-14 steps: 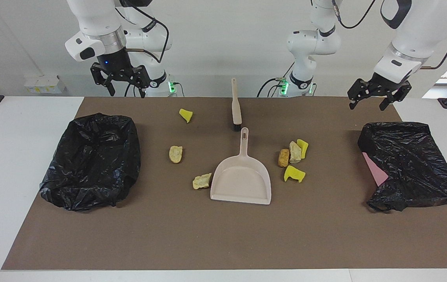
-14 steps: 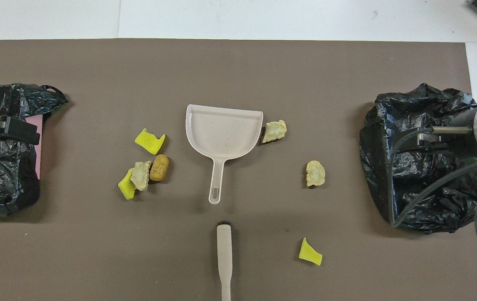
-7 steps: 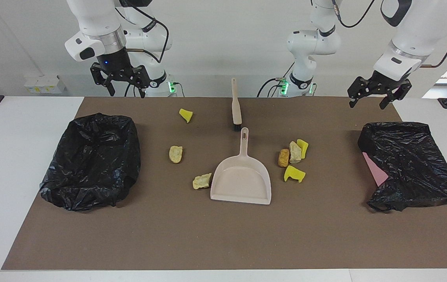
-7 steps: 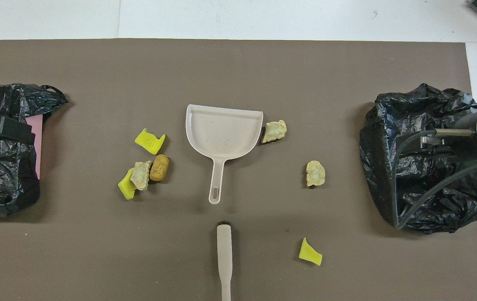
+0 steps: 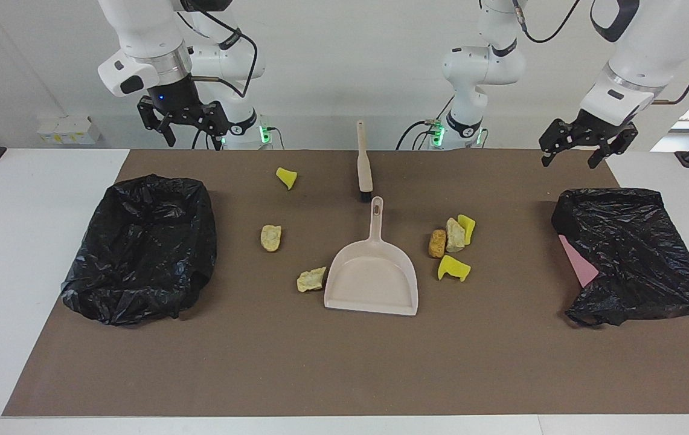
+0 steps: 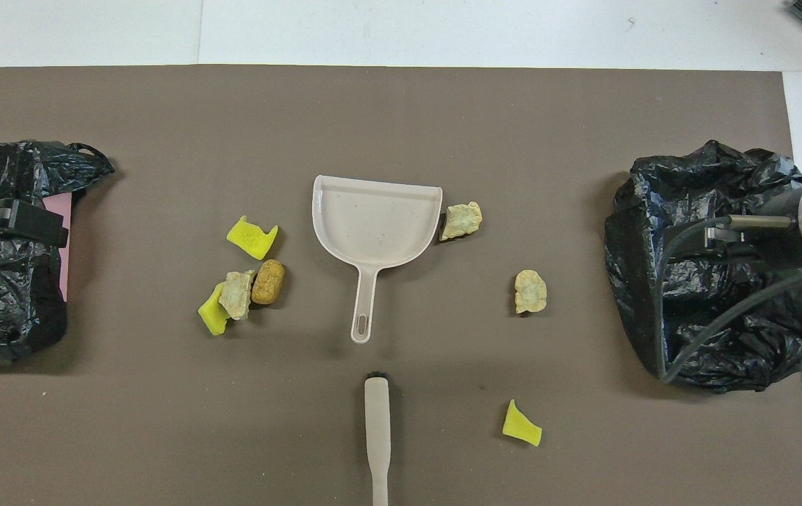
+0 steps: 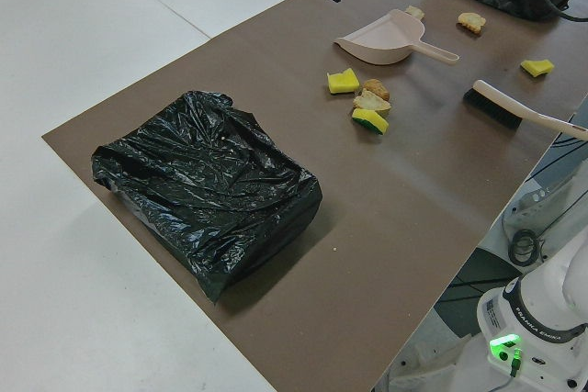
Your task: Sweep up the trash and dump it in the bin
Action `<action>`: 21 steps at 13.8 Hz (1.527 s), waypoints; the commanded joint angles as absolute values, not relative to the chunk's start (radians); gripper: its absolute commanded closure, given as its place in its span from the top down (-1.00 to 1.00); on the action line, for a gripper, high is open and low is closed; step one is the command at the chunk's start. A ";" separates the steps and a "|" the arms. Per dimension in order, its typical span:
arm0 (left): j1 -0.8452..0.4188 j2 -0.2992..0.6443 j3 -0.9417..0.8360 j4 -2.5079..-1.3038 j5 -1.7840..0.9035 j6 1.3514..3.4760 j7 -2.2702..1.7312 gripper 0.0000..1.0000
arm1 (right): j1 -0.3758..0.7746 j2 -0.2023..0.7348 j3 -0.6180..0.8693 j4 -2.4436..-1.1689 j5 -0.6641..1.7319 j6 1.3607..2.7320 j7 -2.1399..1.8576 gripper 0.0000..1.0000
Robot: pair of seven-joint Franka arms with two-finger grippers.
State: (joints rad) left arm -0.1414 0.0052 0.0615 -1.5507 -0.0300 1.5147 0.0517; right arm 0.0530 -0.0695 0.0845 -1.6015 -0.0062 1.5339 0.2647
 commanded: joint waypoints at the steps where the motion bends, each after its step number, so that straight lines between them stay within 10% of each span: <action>1: -0.158 -0.041 0.068 -1.667 -0.087 1.554 0.077 1.00 | 0.061 -0.118 0.095 -1.690 0.014 1.581 0.295 1.00; 9: -0.346 -0.153 0.069 -2.095 -0.147 1.853 0.107 1.00 | 0.202 -0.015 0.095 -1.720 -0.008 1.771 0.437 1.00; 21: -0.740 -0.363 0.067 -2.614 -0.175 2.206 -0.084 1.00 | 0.515 0.374 0.094 -1.589 -0.034 2.000 0.770 1.00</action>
